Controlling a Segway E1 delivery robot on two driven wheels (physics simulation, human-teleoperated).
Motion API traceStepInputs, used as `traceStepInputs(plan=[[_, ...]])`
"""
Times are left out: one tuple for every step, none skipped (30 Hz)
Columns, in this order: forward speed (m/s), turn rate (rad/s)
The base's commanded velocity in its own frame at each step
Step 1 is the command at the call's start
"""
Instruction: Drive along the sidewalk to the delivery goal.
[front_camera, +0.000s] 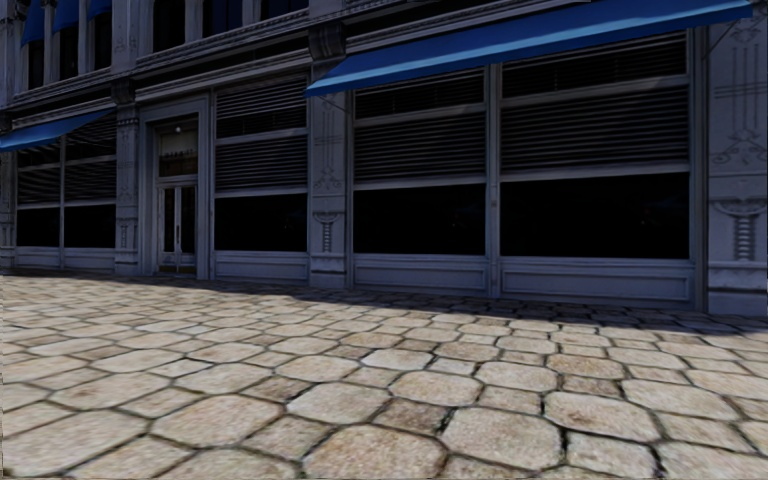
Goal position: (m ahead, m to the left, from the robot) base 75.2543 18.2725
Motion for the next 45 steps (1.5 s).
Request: traceStepInputs(plan=[[1.74,0.76],[1.75,0.76],[1.76,0.77],[1.76,0.77],[1.76,0.77],[1.78,0.77],[1.82,0.77],[1.87,0.77],[1.87,0.77],[1.90,0.77],[1.93,0.77],[2.00,0.77],[2.00,0.77],[2.00,0.77],[2.00,0.77],[2.00,0.77],[2.00,0.77],[2.00,0.77],[2.00,0.77],[2.00,0.77],[2.00,0.77],[2.00,0.77],[2.00,0.78],[2.00,0.80],[2.00,0.81],[2.00,0.81],[2.00,0.82],[2.00,0.82],[2.00,0.82],[2.00,0.82],[2.00,0.82],[2.00,0.82],[2.00,0.82],[2.00,0.82],[2.00,0.82],[2.00,0.82],[2.00,0.82],[2.00,0.82],[2.00,0.82],[2.00,0.82],[2.00,0.82],[2.00,0.82],[2.00,0.82],[2.00,0.82],[2.00,0.82]])
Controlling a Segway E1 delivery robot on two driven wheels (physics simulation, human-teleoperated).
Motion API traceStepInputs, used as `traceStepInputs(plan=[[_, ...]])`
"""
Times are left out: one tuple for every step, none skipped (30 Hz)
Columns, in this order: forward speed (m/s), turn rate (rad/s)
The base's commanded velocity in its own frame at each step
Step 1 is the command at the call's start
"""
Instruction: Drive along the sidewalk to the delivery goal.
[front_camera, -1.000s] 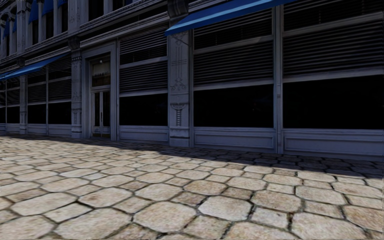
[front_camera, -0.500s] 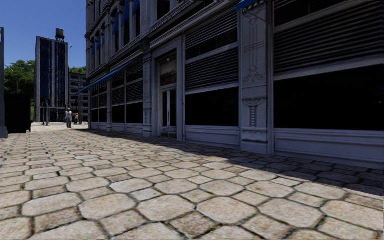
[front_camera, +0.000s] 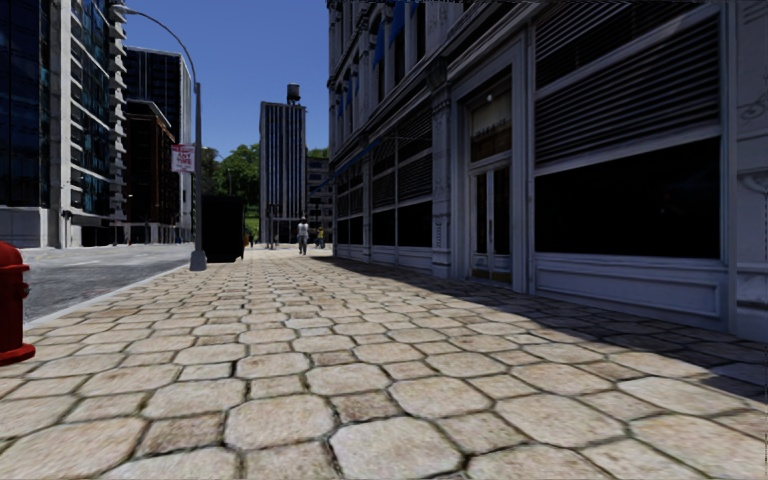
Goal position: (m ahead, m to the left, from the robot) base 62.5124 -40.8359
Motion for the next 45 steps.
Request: traceStepInputs(plan=[[2.00,0.82],[2.00,0.79],[2.00,0.75],[2.00,0.75],[2.00,0.74],[2.00,0.74],[2.00,0.73],[2.00,0.73],[2.00,0.26],[2.00,0.08],[2.00,0.00],[2.00,0.00],[2.00,0.00],[2.00,0.00],[2.00,0.00],[2.00,0.00],[2.00,0.00],[2.00,0.00],[2.00,0.00],[2.00,0.00],[2.00,0.00],[2.00,0.00],[2.00,0.00],[2.00,0.00],[2.00,0.00],[2.00,0.00],[2.00,0.00],[2.00,0.00],[2.00,0.00],[2.00,0.00],[2.00,0.00],[2.00,0.00],[2.00,0.00],[2.00,0.00],[2.00,0.00],[2.00,0.00],[2.00,0.00],[2.00,0.00],[2.00,0.00],[2.00,0.00],[2.00,0.00],[2.00,0.00],[2.00,0.00],[2.00,0.00],[2.00,0.00]])
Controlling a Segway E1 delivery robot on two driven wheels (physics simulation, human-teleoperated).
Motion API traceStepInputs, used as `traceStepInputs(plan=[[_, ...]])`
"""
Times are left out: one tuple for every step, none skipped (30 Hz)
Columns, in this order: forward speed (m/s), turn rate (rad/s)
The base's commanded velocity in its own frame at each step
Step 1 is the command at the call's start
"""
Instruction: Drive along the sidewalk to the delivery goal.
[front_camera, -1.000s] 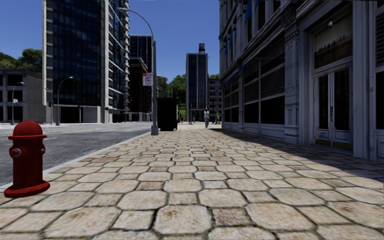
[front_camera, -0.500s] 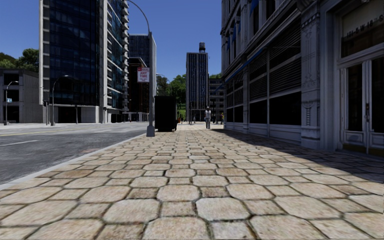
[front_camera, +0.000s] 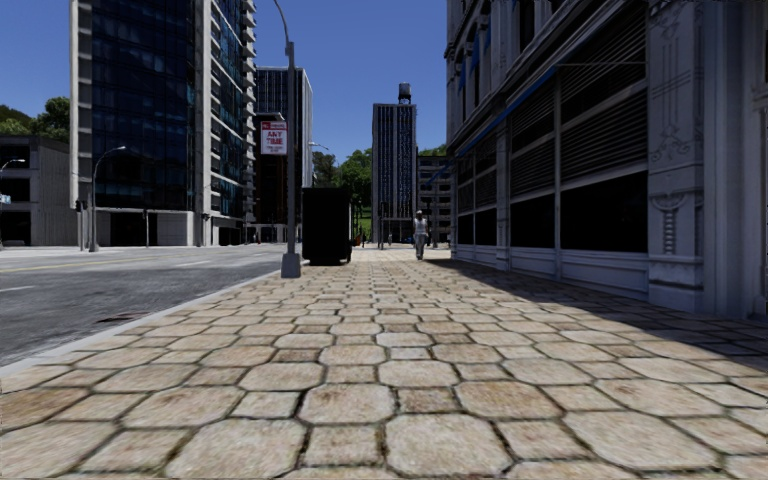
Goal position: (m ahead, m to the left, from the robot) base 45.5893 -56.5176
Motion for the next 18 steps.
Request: traceStepInputs(plan=[[2.00,0.00],[2.00,0.00],[2.00,0.00],[2.00,0.00],[2.00,0.00],[2.00,0.00],[2.00,0.00],[2.00,0.00],[2.00,0.00],[2.00,0.00],[2.00,0.00],[2.00,0.12],[2.00,0.18],[2.00,0.20],[2.00,0.21],[2.00,0.21],[2.00,0.19],[2.00,0.07]])
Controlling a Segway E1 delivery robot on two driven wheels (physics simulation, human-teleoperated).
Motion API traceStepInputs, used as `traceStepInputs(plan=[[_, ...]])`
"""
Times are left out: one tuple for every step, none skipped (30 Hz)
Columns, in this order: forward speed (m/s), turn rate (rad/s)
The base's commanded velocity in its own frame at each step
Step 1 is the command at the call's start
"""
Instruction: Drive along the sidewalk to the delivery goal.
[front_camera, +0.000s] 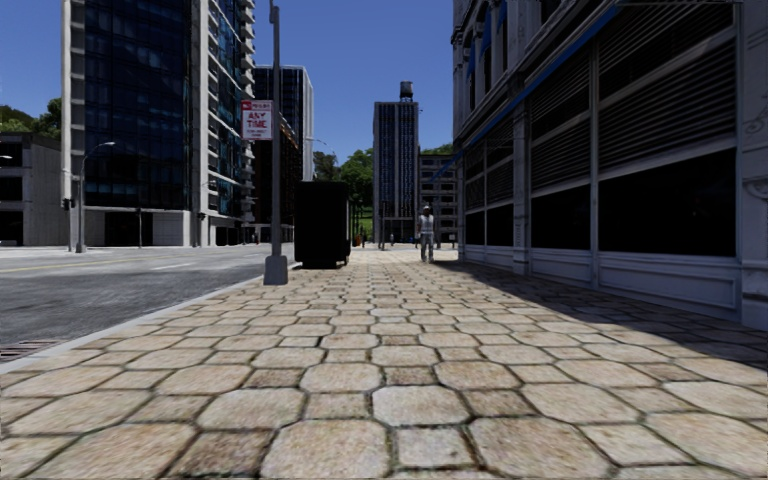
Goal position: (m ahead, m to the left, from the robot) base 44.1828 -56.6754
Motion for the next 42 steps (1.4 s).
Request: traceStepInputs(plan=[[2.00,0.07],[2.00,0.00],[2.00,0.00],[2.00,0.00],[2.00,0.00],[2.00,0.00],[2.00,0.00],[2.00,0.00],[2.00,0.00],[2.00,0.00],[2.00,0.00],[2.00,0.00],[2.00,0.00],[2.00,0.01],[2.00,0.01],[2.00,0.17],[2.00,0.24],[2.00,0.28],[2.00,0.28],[2.00,0.28],[2.00,0.24],[2.00,0.09],[2.00,0.00],[2.00,0.00],[2.00,0.00],[2.00,0.00],[2.00,0.00],[2.00,0.00],[2.00,0.00],[2.00,0.02],[2.00,0.04],[2.00,0.05],[2.00,0.05],[2.00,0.05],[2.00,0.09],[2.00,0.22],[2.00,0.26],[2.00,0.26],[2.00,0.27],[2.00,0.27],[2.00,0.27],[2.00,0.27]])
